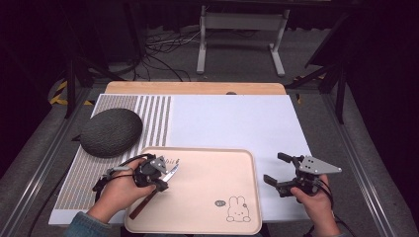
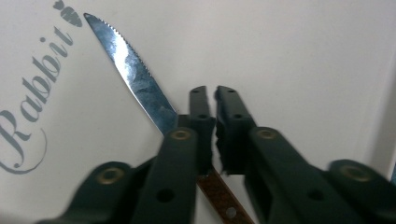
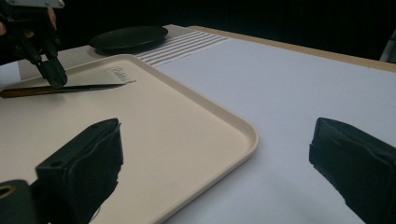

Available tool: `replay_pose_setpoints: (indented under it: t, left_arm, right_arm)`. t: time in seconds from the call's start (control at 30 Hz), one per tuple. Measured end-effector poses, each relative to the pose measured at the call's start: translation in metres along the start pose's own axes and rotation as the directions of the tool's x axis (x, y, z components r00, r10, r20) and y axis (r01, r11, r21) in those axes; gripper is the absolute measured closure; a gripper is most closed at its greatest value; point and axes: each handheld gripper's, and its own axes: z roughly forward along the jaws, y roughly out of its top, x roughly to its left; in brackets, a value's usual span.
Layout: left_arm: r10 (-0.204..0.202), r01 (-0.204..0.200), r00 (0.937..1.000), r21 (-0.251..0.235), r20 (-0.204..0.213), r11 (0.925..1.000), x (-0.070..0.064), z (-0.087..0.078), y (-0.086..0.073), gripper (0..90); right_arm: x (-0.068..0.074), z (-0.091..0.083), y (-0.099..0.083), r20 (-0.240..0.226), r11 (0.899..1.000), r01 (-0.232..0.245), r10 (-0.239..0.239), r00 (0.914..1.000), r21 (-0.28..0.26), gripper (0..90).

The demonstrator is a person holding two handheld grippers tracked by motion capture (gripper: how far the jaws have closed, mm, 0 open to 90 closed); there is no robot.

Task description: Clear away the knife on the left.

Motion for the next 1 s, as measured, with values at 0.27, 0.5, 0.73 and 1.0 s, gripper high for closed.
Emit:
replay_pose_setpoints:
  t: [0.27,0.5,0.73,1.0]
  left_arm:
    - [0.022,-0.022,0.9997,0.054,-0.005,0.9983,-0.0004,0.0076,0.0021,90.0]
    - [0.010,-0.008,0.9997,0.077,-0.023,0.9970,0.0018,0.0093,0.0012,90.0]
    - [-0.010,0.014,0.9991,0.086,-0.040,0.9962,0.0045,0.0087,-0.0022,90.0]
    - [-0.023,0.027,0.9988,0.086,-0.042,0.9959,0.0060,0.0070,-0.0069,89.9]
  right_arm:
    - [-0.0003,0.0003,-0.0004,0.000,1.000,0.000,0.000,1.0000,0.003,3.7]
    - [-0.0003,0.0002,-0.0004,0.001,1.000,-0.001,0.001,1.0000,0.005,3.7]
    - [-0.0003,0.0000,-0.0004,0.001,1.000,-0.002,0.002,1.0000,0.006,3.7]
    - [-0.0001,0.0003,-0.0005,0.002,1.000,0.000,0.000,1.0000,0.010,3.7]
